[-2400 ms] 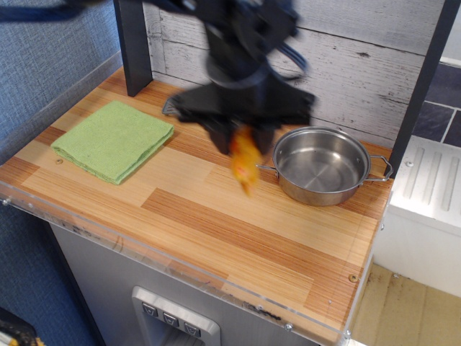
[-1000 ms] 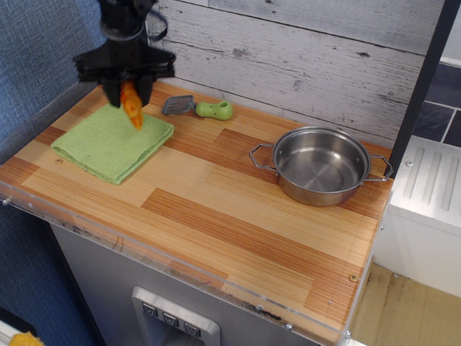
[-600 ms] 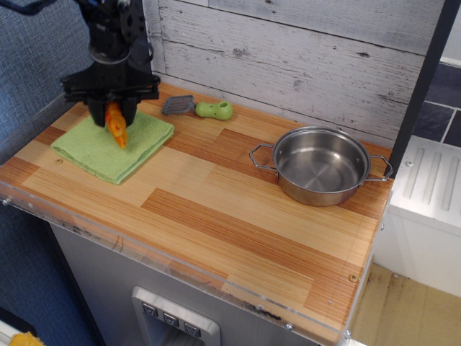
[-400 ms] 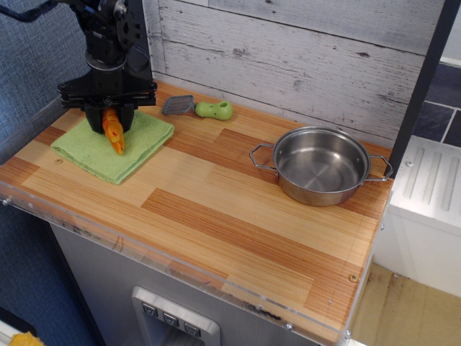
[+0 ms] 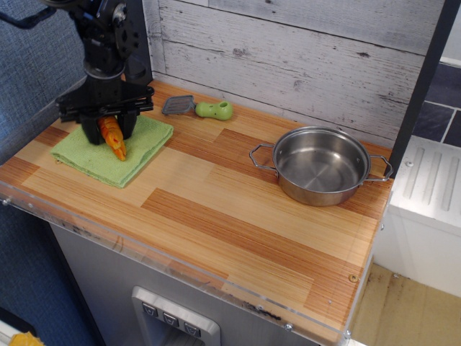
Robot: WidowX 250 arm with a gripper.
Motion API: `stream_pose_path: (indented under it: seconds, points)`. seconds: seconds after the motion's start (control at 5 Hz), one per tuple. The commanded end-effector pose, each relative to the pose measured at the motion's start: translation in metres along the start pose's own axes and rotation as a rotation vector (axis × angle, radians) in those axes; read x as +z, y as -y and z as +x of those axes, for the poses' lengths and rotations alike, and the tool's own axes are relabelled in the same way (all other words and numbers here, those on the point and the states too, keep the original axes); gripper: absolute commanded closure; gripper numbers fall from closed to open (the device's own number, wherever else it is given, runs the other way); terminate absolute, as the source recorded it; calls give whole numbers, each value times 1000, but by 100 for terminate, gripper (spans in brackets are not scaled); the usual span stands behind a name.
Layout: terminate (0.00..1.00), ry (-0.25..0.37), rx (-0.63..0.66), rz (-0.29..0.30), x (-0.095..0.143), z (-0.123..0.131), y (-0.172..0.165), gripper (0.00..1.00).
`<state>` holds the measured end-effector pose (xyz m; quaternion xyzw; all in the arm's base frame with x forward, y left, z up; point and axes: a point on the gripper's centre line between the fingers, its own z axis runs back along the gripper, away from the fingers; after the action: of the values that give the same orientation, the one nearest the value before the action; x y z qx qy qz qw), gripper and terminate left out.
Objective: Place lobster tail on top of green cloth.
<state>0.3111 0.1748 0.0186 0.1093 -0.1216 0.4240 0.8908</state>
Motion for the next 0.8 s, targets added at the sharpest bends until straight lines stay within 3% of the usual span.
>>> stream_pose_path:
  seconds: [0.0, 0.2, 0.6]
  points:
    - [0, 45, 38, -44, 31, 5, -19, 0]
    - [0, 65, 23, -68, 42, 12, -18, 0]
    - [0, 145, 45, -120, 90, 31, -12, 0]
